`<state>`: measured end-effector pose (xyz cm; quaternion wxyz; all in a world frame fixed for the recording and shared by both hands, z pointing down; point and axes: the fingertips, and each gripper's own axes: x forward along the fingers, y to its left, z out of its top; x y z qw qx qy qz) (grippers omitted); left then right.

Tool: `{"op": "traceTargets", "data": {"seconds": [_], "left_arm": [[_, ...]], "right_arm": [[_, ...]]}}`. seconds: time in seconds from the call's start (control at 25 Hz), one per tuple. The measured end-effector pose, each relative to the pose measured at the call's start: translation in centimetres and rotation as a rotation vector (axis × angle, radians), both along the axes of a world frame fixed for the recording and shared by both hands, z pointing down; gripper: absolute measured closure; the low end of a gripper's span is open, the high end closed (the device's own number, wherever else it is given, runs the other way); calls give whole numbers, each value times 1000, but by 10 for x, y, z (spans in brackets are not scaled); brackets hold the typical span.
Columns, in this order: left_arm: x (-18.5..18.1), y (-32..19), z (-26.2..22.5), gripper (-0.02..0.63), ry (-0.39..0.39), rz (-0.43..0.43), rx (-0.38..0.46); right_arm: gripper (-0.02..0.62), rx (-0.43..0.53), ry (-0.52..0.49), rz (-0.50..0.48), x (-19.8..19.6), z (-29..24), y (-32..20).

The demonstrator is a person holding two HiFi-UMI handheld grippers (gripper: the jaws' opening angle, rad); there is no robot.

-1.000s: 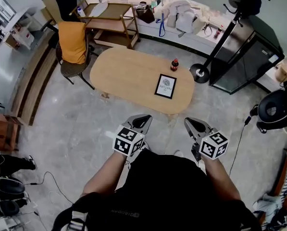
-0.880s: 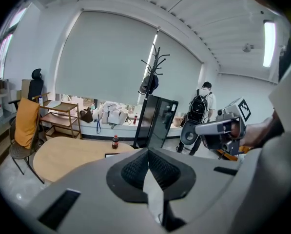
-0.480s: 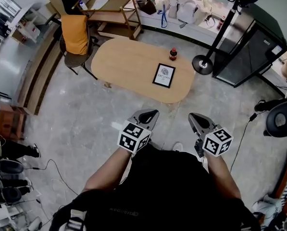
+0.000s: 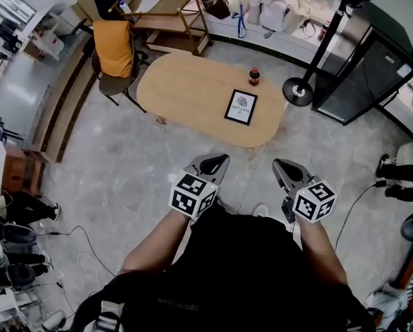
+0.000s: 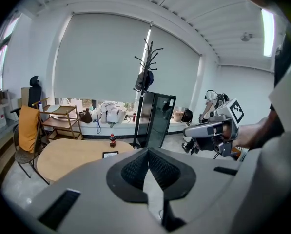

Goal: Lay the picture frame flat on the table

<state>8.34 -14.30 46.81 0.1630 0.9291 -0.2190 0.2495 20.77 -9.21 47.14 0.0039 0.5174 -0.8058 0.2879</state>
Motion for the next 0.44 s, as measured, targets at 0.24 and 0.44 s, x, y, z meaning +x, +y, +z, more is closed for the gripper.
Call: {"op": "traceTargets", "data": {"seconds": [0.24,0.44], "left_arm": [[-3,-6,1,601,-13,-4,4],[-4,-14,3,601,-13,-1,5]], "right_arm": [[594,2,8,-12,-5,4,-6],[594,-5,11,-13,-6,9,-13]]}}
